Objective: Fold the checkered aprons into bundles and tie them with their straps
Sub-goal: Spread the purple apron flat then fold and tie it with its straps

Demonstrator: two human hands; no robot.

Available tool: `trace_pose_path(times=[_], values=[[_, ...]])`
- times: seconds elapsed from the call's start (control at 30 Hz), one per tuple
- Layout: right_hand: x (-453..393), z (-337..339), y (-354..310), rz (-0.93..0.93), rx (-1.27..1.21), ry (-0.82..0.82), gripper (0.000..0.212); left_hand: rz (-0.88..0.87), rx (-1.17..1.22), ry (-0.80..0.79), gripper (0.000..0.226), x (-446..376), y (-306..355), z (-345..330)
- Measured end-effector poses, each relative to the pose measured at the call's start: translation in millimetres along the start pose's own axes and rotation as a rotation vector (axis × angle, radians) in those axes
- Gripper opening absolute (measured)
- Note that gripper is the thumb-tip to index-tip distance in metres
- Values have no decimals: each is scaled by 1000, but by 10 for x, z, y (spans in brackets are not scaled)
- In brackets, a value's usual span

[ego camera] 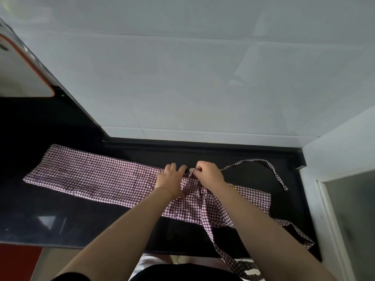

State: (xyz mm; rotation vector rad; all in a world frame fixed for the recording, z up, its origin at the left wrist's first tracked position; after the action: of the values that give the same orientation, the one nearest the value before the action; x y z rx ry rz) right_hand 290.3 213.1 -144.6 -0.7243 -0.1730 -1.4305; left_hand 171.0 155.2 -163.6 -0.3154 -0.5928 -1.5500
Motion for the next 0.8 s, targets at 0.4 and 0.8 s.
trace_pose_path(times=[0.4, 0.8], values=[[14, -21, 26, 53, 94, 11, 6, -4, 184, -22, 111, 32, -175, 96], [154, -55, -531, 487, 476, 15, 13, 49, -100, -286, 150, 245, -308, -176]])
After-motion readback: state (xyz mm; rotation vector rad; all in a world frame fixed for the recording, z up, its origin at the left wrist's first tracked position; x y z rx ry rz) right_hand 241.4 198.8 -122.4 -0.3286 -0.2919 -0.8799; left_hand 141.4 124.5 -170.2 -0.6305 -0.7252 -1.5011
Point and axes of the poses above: each hand's wrist, its own x-axis away from the middle knuckle, its own z-axis out of the back of the hand, y = z × x, the point moved 8 cm from there along -x, towards the middle knuckle, and after that the axes turned 8 degrees about -z, right-handed, at the moved point
